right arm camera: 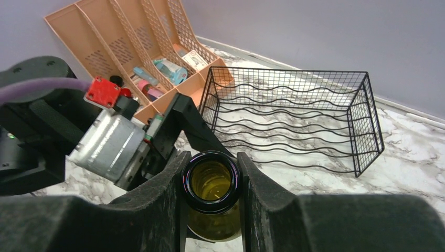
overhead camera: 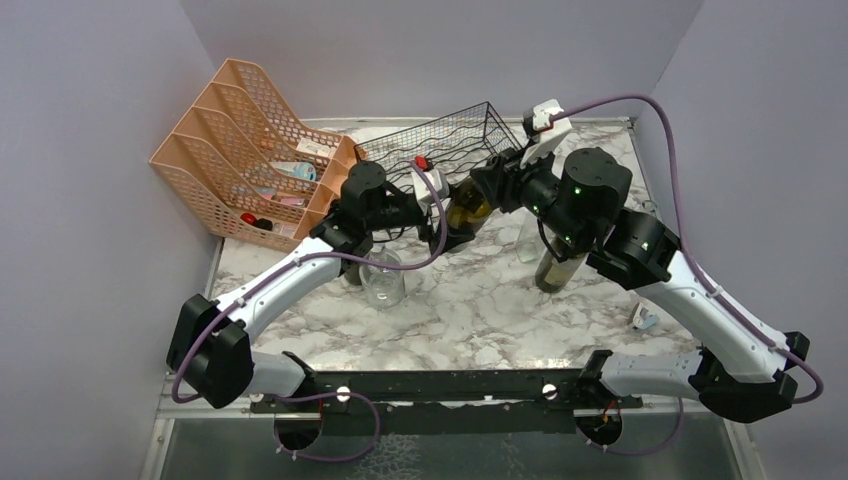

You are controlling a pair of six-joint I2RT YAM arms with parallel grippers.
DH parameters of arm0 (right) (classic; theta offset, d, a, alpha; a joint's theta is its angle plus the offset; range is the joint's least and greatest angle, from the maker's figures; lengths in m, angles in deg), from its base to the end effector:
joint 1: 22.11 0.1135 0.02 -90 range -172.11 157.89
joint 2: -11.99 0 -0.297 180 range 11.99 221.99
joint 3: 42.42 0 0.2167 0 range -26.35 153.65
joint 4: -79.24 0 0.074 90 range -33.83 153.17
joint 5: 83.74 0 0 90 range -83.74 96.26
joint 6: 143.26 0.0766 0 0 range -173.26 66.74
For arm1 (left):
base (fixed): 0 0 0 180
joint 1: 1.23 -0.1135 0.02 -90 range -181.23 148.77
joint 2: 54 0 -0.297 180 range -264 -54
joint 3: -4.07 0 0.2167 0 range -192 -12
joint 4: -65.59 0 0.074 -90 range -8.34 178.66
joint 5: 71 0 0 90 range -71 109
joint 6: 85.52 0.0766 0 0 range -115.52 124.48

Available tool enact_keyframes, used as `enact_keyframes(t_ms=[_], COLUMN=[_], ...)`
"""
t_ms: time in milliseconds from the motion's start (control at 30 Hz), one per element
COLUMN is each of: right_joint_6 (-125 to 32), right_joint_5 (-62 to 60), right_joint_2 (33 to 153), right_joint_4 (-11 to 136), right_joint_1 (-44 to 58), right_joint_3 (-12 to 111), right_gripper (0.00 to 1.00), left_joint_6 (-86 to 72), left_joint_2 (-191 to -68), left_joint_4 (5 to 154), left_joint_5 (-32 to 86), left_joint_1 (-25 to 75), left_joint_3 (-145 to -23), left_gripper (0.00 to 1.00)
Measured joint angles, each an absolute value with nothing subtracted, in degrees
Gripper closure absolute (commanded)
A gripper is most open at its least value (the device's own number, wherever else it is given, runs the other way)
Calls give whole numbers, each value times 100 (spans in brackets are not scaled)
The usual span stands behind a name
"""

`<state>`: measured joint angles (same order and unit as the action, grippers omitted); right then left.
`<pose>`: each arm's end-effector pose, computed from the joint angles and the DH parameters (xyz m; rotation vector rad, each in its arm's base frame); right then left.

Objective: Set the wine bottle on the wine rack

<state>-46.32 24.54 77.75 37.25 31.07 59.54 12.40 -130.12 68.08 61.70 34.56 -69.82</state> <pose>0.1504 0.1608 0.4975 -0.4340 1.6372 0.5254 0.2090 -0.2147 0.3827 1.1465 1.2891 -0.9758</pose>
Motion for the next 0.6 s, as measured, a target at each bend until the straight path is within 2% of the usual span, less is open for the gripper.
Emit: enact_keyframes(t_ms=[200,433,533,600], right_joint_6=[-4426,-4229,-4234,-4232], right_joint_5=[2439,2408,2391,2389], right_joint_2=[7781,7689,7667,7654], right_joint_4=[3743,3804,3765,3736], right_joint_1=[3107,3107,3107,3107], right_joint_3=[6072,6067,6067,6070], right_gripper=[99,99,99,98], left_joint_6=[1312,1468,1518,1546], left_joint_2=[-13106,-13110,-13099,-13099], left_joint_4=[6486,5964,5835,5828], left_joint_5=[6117,5958,5864,5840], left_joint_1=[3609,3723,3749,3754], left_joint_3=[-6877,-6702,-6650,-6652], left_gripper=[2,42,52,68])
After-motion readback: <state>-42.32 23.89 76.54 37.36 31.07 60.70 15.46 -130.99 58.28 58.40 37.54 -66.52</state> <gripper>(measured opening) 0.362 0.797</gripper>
